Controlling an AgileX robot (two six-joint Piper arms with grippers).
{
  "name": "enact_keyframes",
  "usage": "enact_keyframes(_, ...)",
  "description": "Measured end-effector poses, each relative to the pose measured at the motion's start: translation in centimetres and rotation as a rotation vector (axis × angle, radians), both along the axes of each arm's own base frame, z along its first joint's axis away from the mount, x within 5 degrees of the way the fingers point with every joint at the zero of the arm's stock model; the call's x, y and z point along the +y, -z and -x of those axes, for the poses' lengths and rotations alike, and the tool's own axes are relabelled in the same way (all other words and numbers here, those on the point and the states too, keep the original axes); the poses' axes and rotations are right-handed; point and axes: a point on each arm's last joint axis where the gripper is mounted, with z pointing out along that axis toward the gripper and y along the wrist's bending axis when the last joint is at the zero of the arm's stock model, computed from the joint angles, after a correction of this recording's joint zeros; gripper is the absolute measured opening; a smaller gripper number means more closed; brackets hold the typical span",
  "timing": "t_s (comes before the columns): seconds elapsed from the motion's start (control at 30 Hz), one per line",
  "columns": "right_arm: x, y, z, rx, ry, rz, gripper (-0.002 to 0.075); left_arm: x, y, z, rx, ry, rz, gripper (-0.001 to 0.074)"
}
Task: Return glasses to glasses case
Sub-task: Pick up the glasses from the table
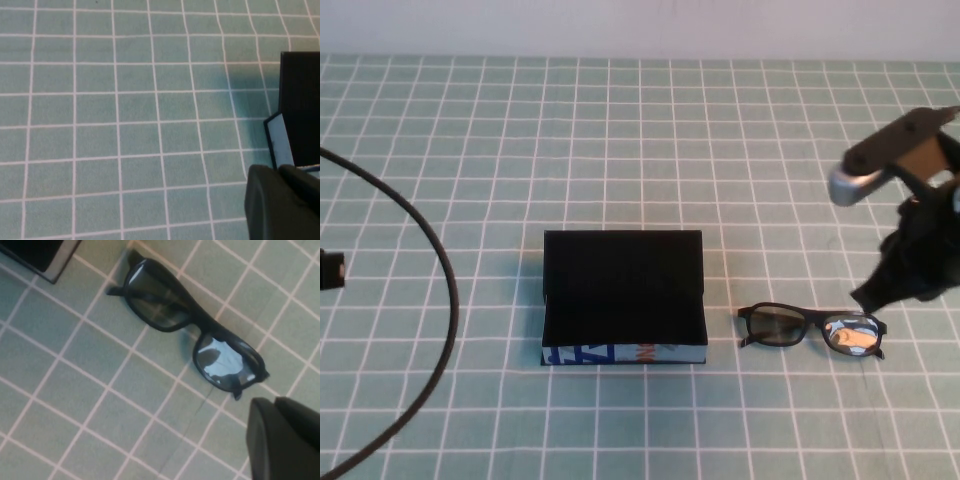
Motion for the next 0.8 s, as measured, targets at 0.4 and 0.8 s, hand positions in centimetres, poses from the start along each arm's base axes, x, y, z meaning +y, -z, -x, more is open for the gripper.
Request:
enact_keyframes(0.4, 2.4, 4.6, -4.3, 0.104, -0.251, 0.088, -0.0001, -1.2, 0.1, 0.6, 0.040, 0.153, 0.052, 0.0001)
enact_keyframes(0.8, 3.5, 7.6, -6.6, 0.043, -0.368, 0.111, 0.0476, -1.3, 0.1, 0.7, 0.029, 0.197, 0.026, 0.0001)
